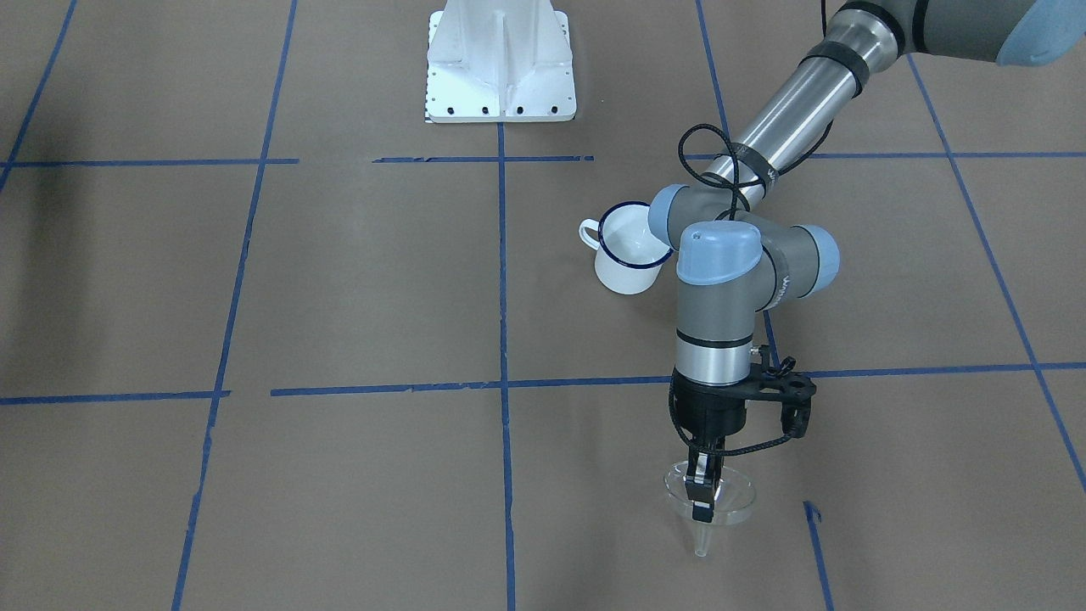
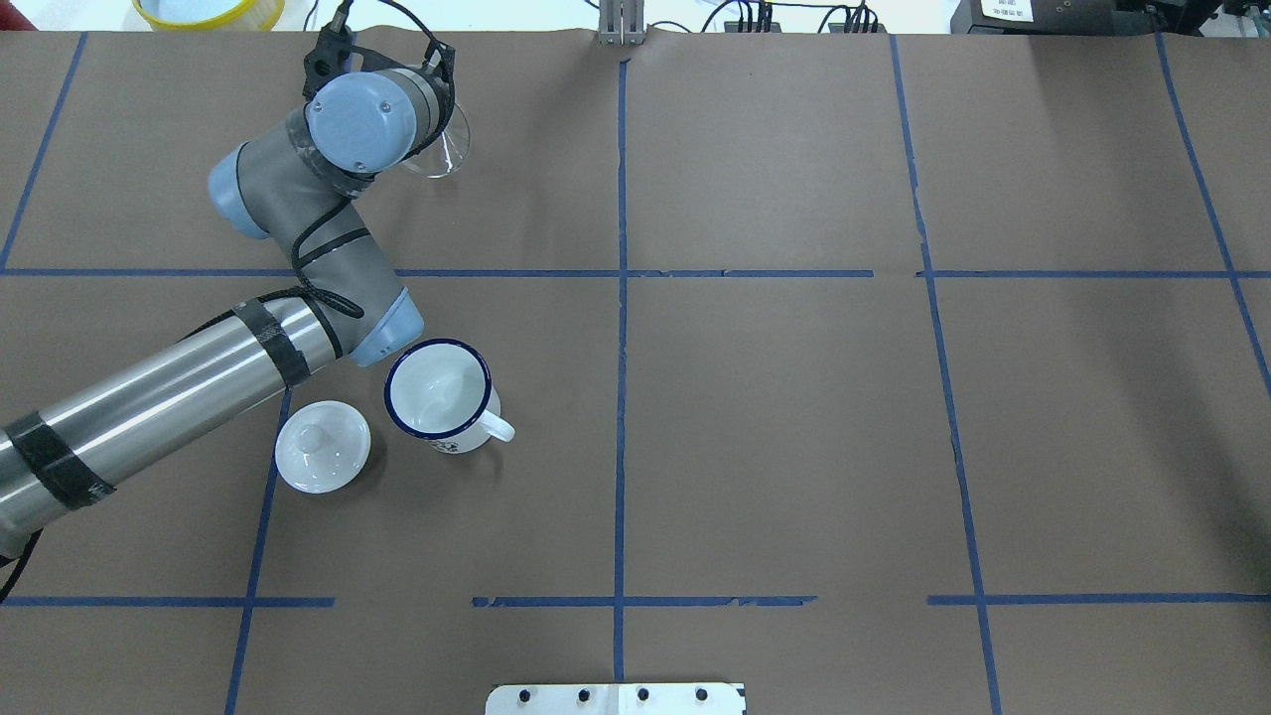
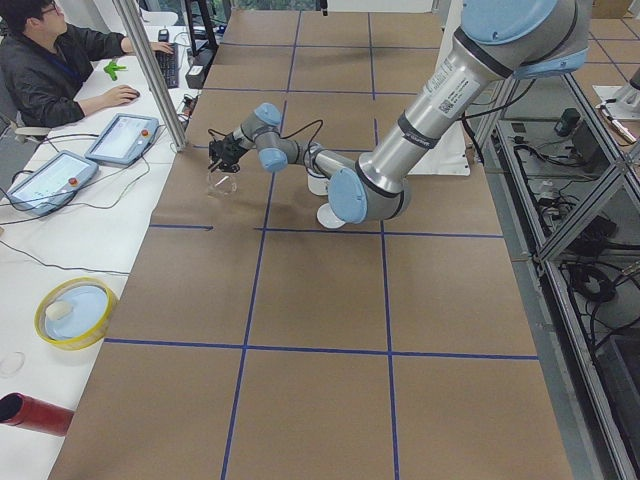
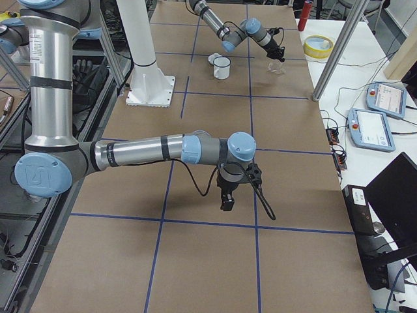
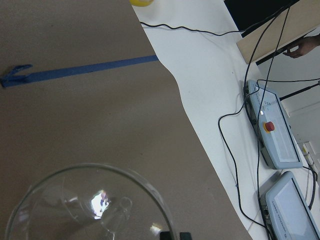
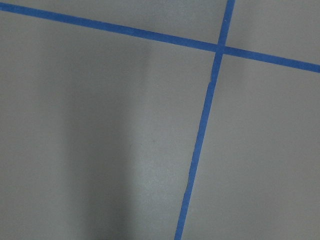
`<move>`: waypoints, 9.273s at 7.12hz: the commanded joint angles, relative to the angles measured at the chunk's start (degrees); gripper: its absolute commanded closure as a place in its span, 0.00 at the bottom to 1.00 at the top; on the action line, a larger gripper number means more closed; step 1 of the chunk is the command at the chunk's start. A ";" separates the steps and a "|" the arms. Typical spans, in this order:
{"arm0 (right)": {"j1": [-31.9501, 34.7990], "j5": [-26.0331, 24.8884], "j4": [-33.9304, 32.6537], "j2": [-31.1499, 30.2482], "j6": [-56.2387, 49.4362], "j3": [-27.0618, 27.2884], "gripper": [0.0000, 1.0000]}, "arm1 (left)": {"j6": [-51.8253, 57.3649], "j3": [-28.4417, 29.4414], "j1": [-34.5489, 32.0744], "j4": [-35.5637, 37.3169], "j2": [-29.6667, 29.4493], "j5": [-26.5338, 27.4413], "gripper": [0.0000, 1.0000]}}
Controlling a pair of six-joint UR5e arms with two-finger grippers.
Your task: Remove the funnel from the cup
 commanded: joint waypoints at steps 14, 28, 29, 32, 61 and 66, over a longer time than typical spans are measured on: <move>0.00 0.00 0.00 0.00 -0.04 0.00 0.00 | 53.01 -51.16 9.84 27.32 39.54 -29.43 0.00; 0.00 0.00 0.00 0.00 -0.04 0.00 0.00 | 51.85 -67.78 9.16 40.17 39.80 -29.49 1.00; 0.00 0.00 0.00 0.00 -0.04 0.00 0.00 | 51.85 -70.80 9.08 45.11 37.71 -29.58 1.00; 0.00 0.00 0.00 0.00 -0.04 0.00 0.00 | 51.42 -61.12 9.42 61.06 16.72 -29.93 1.00; 0.00 0.00 0.00 0.00 -0.04 0.00 0.00 | 81.68 -57.39 -9.21 45.47 31.38 -44.97 0.00; 0.00 0.00 0.00 0.00 -0.04 0.00 0.00 | 122.87 -49.12 -39.07 41.11 52.85 -51.55 0.00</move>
